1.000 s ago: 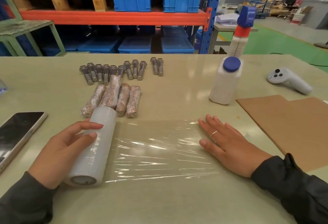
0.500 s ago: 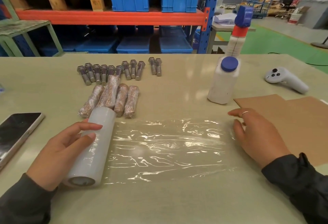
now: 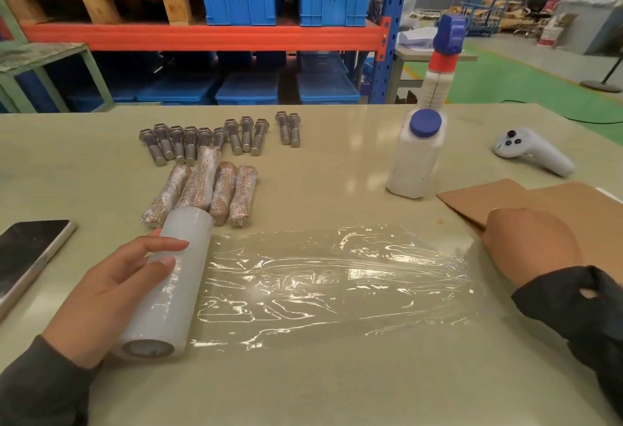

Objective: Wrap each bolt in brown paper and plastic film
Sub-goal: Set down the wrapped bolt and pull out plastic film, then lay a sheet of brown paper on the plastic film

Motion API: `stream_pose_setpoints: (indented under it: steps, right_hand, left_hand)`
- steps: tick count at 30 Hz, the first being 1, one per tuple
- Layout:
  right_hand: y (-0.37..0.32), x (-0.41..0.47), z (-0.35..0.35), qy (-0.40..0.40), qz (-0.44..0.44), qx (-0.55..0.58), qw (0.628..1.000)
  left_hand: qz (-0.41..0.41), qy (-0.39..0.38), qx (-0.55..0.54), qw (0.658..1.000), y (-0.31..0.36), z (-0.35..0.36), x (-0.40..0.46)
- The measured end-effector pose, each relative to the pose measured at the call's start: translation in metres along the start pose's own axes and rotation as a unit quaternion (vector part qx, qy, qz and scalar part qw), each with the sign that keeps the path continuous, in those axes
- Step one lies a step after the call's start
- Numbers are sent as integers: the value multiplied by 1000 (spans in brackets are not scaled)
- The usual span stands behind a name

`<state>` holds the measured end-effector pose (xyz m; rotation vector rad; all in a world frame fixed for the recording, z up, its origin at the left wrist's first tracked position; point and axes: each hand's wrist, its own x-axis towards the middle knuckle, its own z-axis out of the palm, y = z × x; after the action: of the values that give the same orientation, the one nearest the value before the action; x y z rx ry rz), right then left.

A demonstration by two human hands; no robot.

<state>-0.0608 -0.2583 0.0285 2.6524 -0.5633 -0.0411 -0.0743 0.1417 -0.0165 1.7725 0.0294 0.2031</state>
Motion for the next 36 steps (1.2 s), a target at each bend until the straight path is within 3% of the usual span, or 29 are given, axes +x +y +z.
stream_pose_setpoints:
  steps: [9, 12, 17, 20, 24, 36]
  right_hand:
    - [3, -22, -21, 73, 1, 63, 995]
    - [-4, -38, -36, 146, -31, 133, 980]
    - [-39, -77, -56, 367, -158, 238, 885]
    - [-66, -87, -52, 432, -286, 241, 821]
    - [-99, -94, -37, 417, -403, 245, 777]
    - [-105, -89, -12, 399, -549, 233, 697]
  left_hand:
    - [-9, -3, -2, 1000, -1, -1, 0]
    - [-19, 3, 8, 1000, -3, -2, 0]
    - [-30, 7, 12, 999, -1, 0, -2]
    - [-17, 13, 15, 1000, 2, 1, -2]
    - [-10, 10, 15, 1000, 4, 1, -2]
    - [-12, 2, 26, 1000, 6, 2, -3]
